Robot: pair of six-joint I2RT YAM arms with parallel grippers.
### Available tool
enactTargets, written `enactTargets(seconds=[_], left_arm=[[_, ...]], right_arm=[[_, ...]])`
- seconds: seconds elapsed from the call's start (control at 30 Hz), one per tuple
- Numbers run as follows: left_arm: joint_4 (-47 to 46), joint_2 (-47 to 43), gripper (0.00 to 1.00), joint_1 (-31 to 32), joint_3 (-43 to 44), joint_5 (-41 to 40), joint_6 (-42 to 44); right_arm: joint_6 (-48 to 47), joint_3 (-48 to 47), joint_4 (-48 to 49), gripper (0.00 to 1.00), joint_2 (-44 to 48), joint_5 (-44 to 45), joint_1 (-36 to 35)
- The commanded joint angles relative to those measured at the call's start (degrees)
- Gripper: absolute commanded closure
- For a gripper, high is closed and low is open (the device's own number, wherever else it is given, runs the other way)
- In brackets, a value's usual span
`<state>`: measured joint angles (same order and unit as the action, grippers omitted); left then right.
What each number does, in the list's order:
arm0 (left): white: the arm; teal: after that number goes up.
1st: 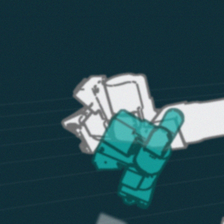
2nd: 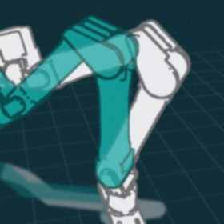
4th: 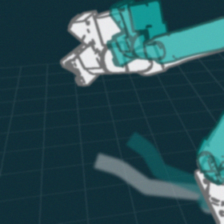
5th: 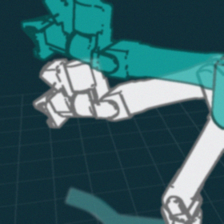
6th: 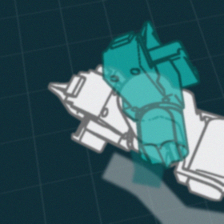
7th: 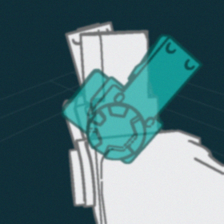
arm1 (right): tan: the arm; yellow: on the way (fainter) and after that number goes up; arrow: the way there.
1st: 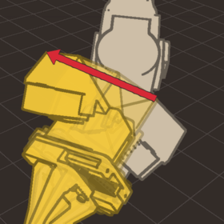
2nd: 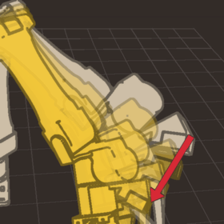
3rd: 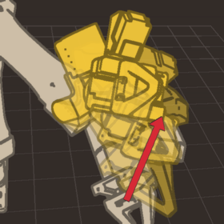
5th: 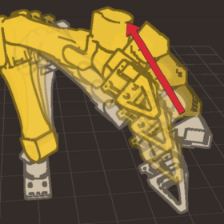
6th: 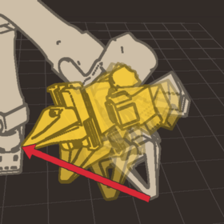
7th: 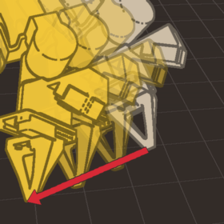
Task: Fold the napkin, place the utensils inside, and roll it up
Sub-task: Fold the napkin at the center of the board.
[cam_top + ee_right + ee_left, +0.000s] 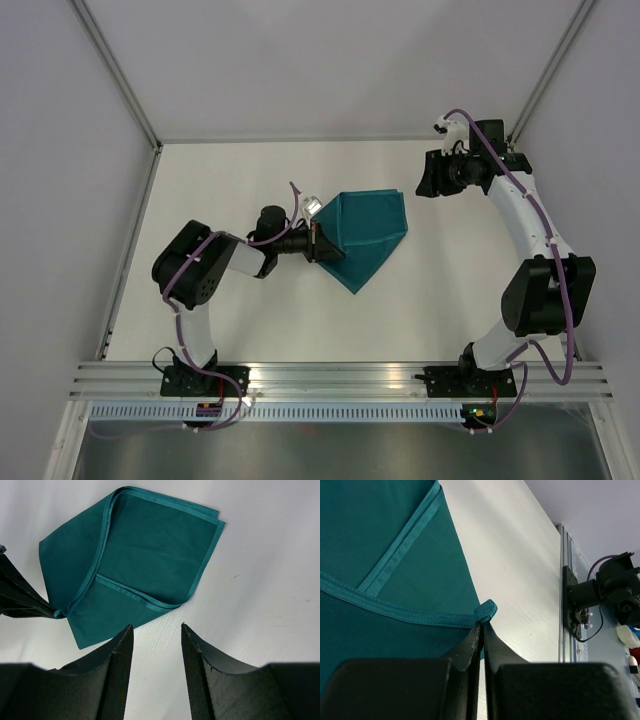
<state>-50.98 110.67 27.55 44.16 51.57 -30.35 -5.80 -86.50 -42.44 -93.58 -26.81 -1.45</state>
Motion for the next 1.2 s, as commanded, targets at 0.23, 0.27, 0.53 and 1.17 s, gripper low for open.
enactTargets(seconds=[0.23,0.27,0.53,1.17], left_arm=[[3.52,1.74,0.87,3.56,-0.22,-0.77,7.23],[3.69,1.83,0.88,4.00,-0.22,-0.86,7.41],[6.32,2.35,0.83,5.41,0.22,-2.26,8.99],[6.07,-8.88,0.57,7.35,5.05,-11.58,7.76]], right_arm=[[-0.44,0.37,1.39,0.51,-0.64,1.32,-0.57],[-0.52,0.37,1.48,0.51,-0.73,1.41,-0.74],[-0.61,0.45,1.74,0.51,-1.34,2.55,-1.97],[-2.28,6.95,0.07,0.55,-5.82,6.50,-4.61]])
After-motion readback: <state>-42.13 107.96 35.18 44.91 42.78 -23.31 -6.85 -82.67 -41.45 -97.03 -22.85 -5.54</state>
